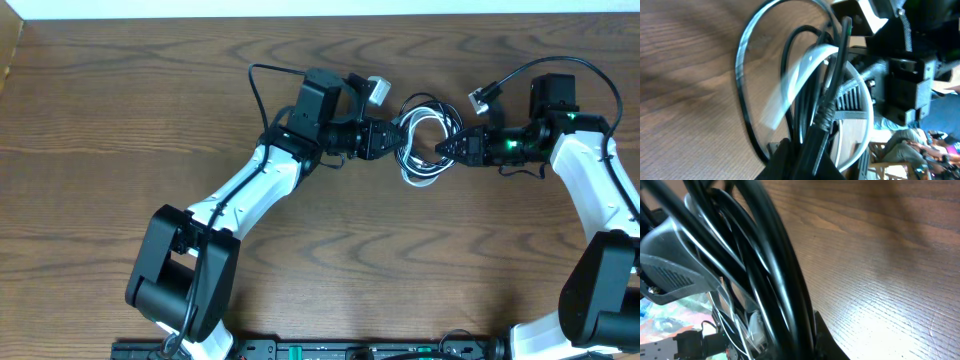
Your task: Untangle cables
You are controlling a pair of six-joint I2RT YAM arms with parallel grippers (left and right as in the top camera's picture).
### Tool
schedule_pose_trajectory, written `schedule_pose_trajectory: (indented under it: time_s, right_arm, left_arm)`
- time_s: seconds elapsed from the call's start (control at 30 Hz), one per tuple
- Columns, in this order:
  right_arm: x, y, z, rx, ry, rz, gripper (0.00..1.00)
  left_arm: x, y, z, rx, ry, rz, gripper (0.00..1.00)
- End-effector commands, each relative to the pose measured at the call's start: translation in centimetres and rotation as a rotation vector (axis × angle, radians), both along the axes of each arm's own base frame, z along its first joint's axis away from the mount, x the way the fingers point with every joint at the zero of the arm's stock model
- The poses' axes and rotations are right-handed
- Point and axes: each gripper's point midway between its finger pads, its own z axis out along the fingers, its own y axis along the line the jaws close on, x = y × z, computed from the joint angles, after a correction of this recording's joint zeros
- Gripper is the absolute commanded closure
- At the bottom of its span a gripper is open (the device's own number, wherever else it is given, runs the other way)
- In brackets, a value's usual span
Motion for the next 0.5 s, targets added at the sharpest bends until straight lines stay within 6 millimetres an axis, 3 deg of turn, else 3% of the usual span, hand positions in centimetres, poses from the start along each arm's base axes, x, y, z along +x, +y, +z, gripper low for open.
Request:
schedule_pose_trajectory:
  time_s: [0.0, 0.17, 0.23, 0.33, 0.37, 0.47]
  right_arm:
    - [-0.2, 1.1, 1.0, 0.068, -0.023, 0.040, 0.99]
    - [-0.2, 0.1, -0.4, -0.024, 0.001, 0.014, 0.99]
    - [-0.1, -1.6, -2.2, -0.151, 0.063, -0.055, 0.99]
    - [-0.2, -2.9, -3.3, -0.236, 0.118, -0.115, 0.98]
    - [-0.3, -3.2, -3.6, -0.254, 0.133, -0.132, 0.70]
    - [-0.3, -3.9, -4.0, -0.286, 0.171, -0.178, 0.31]
  left_arm:
    - [-0.5, -0.5, -0.2, 0.009, -0.013, -0.012, 0.93]
    - [0.3, 0.5, 0.2, -0.003, -0.013, 0.004, 0.93]
    - [0.3, 1.1, 1.4, -0.037, -0.020, -0.012, 0.92]
    - [0.3, 1.7, 2.5, -0.057, -0.034, -0.014, 0.93]
    - [0.2, 1.8, 3.2, -0.065, -0.047, -0.014, 0.93]
    - [-0.1, 1.8, 4.2, -0.077, -0.065, -0.021, 0.92]
